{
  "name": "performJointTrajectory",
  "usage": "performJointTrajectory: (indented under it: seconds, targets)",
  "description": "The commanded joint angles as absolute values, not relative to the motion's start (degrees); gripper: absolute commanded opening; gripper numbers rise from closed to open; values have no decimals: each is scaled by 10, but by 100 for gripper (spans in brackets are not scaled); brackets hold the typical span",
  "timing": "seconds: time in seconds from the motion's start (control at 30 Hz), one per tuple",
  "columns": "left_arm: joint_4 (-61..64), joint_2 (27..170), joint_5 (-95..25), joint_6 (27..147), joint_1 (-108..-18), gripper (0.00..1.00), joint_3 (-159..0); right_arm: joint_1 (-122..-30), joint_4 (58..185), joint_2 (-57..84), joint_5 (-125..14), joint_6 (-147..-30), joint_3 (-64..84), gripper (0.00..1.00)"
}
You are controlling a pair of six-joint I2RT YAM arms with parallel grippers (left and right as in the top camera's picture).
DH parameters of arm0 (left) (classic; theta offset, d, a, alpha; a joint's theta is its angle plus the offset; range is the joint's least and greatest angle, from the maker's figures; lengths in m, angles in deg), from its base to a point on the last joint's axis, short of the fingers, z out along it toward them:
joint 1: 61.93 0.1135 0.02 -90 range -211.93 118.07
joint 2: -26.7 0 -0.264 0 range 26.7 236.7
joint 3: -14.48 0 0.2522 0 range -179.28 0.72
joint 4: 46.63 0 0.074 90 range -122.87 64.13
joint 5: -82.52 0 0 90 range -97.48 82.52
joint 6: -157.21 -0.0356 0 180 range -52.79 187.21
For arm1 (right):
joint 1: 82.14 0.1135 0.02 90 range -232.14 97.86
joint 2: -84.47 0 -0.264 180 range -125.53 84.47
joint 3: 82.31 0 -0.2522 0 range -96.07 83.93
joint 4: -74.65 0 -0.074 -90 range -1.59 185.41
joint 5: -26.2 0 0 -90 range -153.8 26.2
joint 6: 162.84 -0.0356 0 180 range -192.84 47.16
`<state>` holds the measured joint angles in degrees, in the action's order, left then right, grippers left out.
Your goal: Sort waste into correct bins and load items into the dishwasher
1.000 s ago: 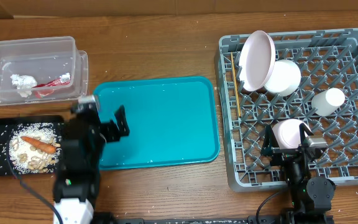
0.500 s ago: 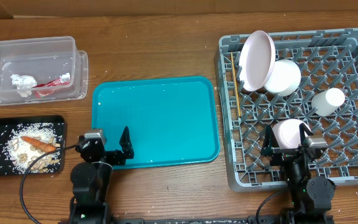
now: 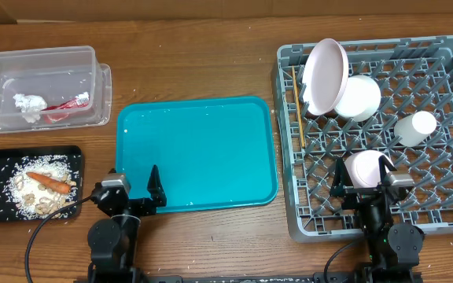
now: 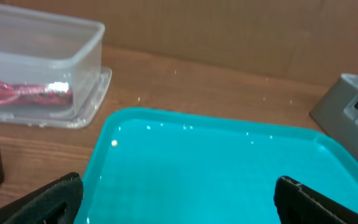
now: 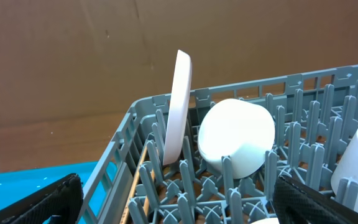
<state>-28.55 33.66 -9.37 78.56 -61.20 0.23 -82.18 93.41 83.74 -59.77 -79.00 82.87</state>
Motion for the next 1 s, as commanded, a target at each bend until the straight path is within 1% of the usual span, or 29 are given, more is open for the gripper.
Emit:
performJointTrajectory:
  seconds: [0.0, 0.13, 0.23, 0.43, 0.97]
  targets:
    - [-284, 301, -86, 775, -612, 100, 4, -825, 930, 843, -603, -788, 835, 100]
    - [-284, 268, -86, 774, -612, 100, 4, -825, 930, 843, -603, -788, 835, 100]
    - [-284, 269, -85, 768, -612, 100, 4, -825, 930, 843, -603, -788, 835, 100]
    - [-284, 269, -85, 701, -612, 100, 4, -825, 930, 843, -603, -788, 835, 100]
    - [-284, 269, -85, 700, -612, 100, 4, -825, 930, 843, -603, -788, 835, 100]
